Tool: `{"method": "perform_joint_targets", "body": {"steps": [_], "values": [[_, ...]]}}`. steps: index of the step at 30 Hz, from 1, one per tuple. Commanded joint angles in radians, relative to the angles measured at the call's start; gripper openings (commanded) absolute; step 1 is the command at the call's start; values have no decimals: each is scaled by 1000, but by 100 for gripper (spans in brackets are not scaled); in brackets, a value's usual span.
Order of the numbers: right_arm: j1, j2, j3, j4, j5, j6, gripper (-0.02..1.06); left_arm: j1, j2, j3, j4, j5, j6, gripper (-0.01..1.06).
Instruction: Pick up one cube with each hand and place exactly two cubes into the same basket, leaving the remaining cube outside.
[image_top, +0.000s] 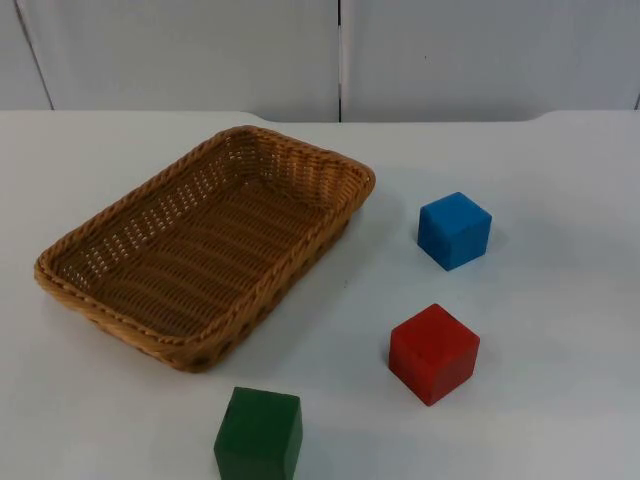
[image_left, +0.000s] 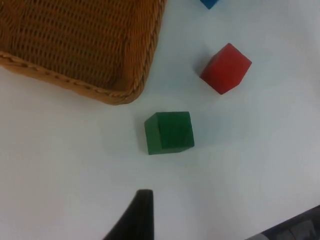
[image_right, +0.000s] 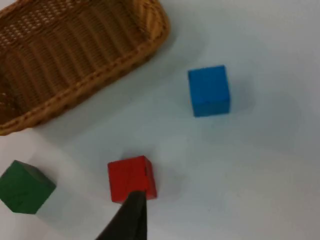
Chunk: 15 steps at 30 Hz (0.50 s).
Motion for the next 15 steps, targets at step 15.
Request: {"method": "perform_joint_targets", "body": {"steps": [15], "values": [[125, 292, -198, -47, -27, 20, 105, 4, 141, -6, 6, -2, -47, 105]]}}
